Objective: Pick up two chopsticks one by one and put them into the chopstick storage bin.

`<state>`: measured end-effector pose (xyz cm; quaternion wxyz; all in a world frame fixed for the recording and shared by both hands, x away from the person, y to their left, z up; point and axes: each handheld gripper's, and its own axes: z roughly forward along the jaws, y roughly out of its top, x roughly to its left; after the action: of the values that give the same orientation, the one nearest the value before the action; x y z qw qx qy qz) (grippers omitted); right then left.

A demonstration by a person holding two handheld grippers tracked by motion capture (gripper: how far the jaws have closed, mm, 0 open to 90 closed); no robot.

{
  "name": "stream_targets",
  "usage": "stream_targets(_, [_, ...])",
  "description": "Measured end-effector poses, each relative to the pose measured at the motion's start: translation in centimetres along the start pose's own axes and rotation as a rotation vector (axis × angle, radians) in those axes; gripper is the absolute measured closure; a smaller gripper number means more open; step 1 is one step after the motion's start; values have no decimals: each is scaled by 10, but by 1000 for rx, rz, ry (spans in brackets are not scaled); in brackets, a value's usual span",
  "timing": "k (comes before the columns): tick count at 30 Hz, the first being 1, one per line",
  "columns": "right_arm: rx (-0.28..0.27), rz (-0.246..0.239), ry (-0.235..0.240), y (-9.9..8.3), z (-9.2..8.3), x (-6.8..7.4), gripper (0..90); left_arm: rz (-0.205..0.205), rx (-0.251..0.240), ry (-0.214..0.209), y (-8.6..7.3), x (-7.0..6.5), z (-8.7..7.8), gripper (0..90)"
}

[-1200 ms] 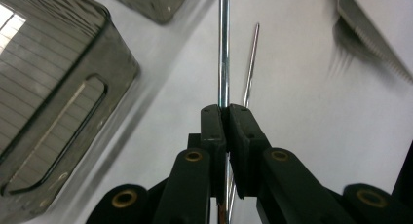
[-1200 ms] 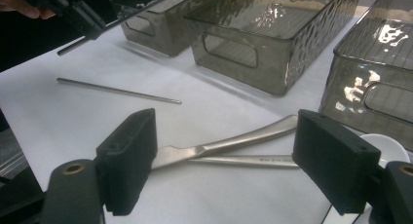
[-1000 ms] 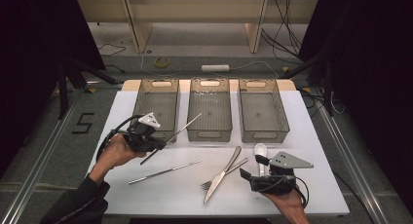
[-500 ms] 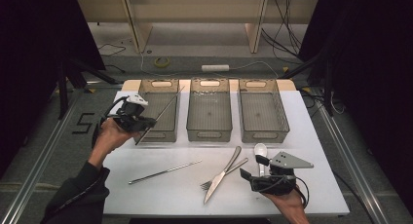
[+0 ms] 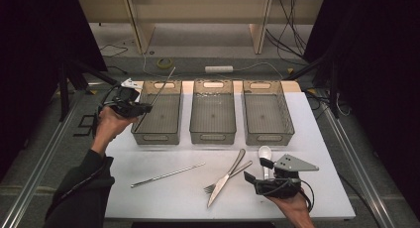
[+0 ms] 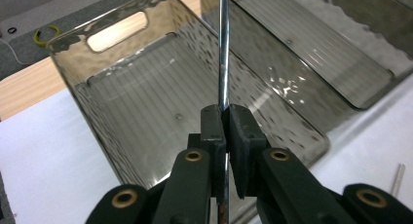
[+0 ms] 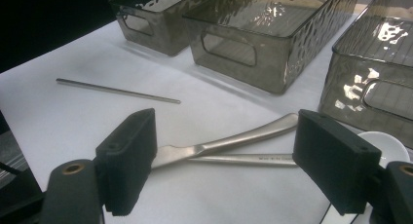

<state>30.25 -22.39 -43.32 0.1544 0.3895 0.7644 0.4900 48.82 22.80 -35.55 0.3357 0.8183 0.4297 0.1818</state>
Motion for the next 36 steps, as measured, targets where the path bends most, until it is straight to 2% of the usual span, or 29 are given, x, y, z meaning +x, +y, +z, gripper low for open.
stream_targets(5, [0, 3, 2, 0, 0, -1, 247, -28, -8, 22, 2, 10, 3, 849])
stream_targets(13, [1, 3, 2, 0, 1, -1, 248, -63, -25, 46, 1, 15, 11, 849])
stream_targets(16, [4, 4, 3, 0, 0, -1, 247, -70, -21, 55, -1, 17, 14, 849])
stream_targets(18, [4, 3, 2, 0, 0, -1, 247, -92, -33, 58, -4, 19, 17, 849])
stream_targets(21, [4, 4, 3, 0, 0, -1, 248, -95, -31, 75, -7, 21, 21, 849])
stream_targets(25, [5, 3, 5, 0, 0, -1, 248, -112, -29, 67, -11, 22, 25, 849])
stream_targets(32, [4, 4, 3, 0, 0, -1, 248, -118, -9, 69, -18, 22, 34, 848])
stream_targets(36, [4, 3, 5, 0, 0, -1, 248, -155, -15, 49, -23, 23, 37, 848])
